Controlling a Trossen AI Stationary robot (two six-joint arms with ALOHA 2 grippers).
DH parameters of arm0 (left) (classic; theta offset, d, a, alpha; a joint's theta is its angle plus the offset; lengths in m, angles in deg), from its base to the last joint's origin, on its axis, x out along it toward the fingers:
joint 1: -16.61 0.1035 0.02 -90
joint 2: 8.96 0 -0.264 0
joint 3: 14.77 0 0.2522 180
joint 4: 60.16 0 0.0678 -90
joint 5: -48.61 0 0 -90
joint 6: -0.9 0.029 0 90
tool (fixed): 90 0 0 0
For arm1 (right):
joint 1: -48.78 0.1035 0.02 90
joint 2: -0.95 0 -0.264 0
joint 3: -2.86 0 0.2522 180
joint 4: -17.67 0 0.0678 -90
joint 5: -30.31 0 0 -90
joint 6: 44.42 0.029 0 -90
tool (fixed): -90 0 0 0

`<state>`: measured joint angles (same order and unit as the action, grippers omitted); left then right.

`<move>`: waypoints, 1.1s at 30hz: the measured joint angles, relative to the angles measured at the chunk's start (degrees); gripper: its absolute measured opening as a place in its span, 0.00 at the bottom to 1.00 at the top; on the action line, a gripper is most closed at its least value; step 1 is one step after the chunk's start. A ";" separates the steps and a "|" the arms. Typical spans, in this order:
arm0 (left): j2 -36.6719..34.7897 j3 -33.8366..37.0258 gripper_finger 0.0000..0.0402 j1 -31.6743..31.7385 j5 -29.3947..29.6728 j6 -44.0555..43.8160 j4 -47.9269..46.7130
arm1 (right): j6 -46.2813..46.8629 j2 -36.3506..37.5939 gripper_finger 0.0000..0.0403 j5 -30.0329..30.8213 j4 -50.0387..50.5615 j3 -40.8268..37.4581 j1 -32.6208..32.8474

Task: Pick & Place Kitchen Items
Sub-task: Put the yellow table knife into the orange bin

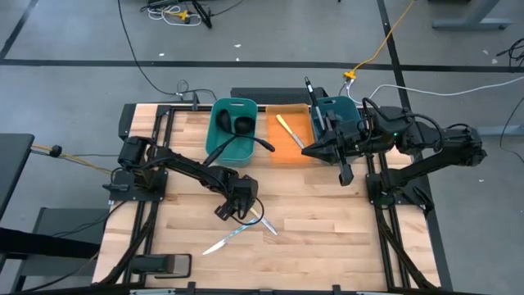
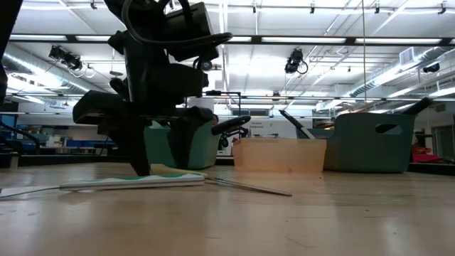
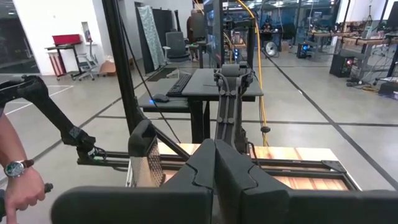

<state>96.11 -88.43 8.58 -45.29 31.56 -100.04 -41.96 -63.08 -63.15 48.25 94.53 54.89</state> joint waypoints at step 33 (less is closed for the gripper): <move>0.02 0.04 0.46 0.74 -0.37 -0.02 -2.63 | -0.04 0.00 0.02 0.00 -0.09 0.00 0.00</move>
<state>96.13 -88.38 9.32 -45.66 31.53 -102.67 -42.00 -63.08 -63.15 48.17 94.53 54.89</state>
